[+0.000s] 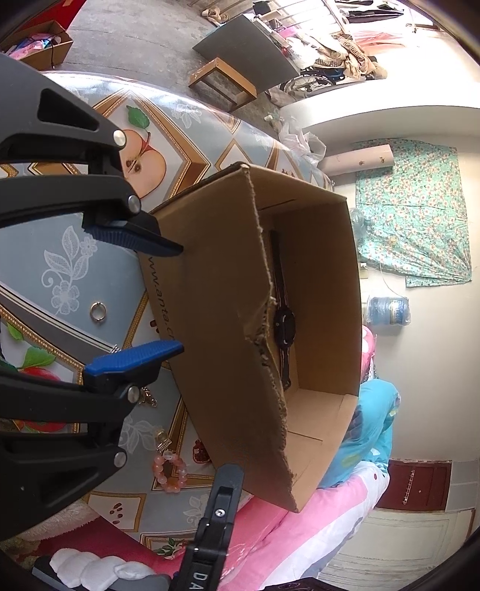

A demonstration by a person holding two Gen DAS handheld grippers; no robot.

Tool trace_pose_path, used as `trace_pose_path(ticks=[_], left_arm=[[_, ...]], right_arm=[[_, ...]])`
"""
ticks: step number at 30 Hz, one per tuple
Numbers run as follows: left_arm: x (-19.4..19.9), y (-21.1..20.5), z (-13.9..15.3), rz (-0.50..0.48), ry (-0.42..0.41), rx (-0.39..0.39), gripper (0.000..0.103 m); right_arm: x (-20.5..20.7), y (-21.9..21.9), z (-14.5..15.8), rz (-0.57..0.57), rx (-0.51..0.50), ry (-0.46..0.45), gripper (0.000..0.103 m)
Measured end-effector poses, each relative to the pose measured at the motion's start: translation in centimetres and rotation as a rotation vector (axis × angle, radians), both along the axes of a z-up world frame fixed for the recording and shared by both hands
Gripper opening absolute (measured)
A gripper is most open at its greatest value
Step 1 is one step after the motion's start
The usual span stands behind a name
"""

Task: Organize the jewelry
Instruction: 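Lower the left gripper toward the small gold ring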

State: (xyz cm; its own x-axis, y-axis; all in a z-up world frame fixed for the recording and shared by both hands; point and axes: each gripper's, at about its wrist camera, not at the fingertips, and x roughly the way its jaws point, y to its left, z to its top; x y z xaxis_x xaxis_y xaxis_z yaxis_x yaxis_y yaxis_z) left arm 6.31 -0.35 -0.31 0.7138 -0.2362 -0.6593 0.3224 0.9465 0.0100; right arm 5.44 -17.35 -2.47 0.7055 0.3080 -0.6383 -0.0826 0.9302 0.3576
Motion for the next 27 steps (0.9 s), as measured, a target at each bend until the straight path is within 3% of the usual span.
trace_pose_path(ticks=[17, 27], left_arm=[[-2.7, 1.6, -1.9, -0.017, 0.063, 0.05, 0.046], [-2.9, 1.5, -2.2, -0.029, 0.079, 0.051, 0.047]], right_arm=[[-4.2, 4.2, -3.1, 0.124, -0.155, 0.058, 0.054], [-5.5, 4.7, -2.7, 0.121, -0.15, 0.036, 0.054]])
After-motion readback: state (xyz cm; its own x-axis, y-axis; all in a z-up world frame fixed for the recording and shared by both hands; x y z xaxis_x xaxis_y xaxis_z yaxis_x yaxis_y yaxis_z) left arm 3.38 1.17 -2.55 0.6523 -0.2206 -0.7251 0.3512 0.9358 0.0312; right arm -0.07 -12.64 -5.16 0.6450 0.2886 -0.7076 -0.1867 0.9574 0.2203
